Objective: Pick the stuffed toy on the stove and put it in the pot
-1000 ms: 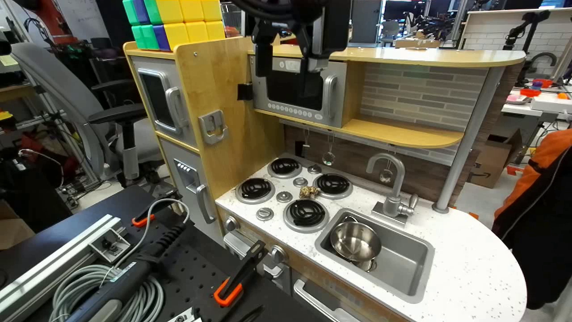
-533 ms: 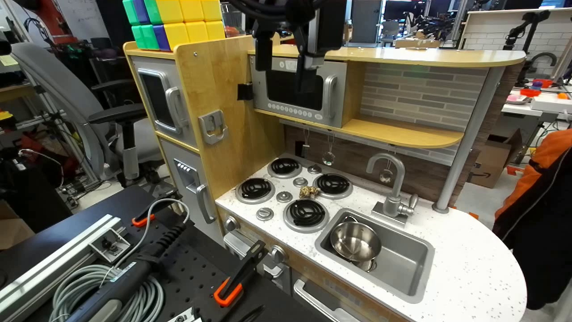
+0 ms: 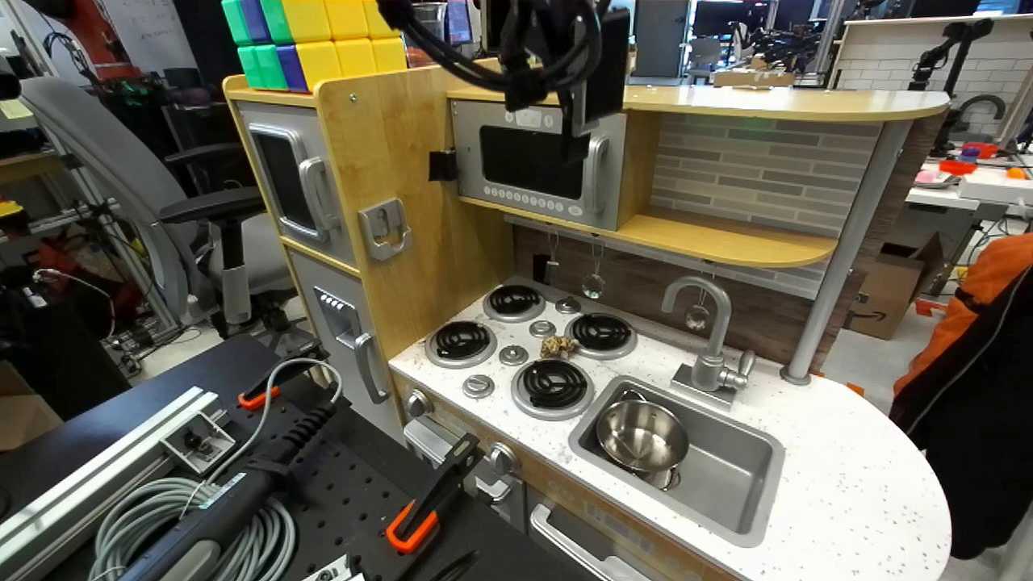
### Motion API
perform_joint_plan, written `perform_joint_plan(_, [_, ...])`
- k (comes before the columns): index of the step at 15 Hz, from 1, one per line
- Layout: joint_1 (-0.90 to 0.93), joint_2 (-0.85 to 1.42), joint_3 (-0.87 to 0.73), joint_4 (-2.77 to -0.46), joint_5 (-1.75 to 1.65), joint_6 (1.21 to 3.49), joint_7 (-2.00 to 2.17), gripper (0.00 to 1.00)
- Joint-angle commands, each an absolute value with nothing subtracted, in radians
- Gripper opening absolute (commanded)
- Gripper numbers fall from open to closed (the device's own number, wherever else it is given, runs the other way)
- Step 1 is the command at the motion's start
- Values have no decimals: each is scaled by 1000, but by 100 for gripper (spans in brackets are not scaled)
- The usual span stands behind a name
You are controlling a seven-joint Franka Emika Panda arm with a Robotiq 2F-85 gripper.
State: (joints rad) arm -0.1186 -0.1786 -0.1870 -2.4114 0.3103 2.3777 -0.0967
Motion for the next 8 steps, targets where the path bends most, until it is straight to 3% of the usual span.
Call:
perform_joint_plan(1, [-96,-53,-171,-2399,338,2464,-138,100])
perform_joint_plan(8, [-105,-7,-142,-2411,308,2455,-122,100])
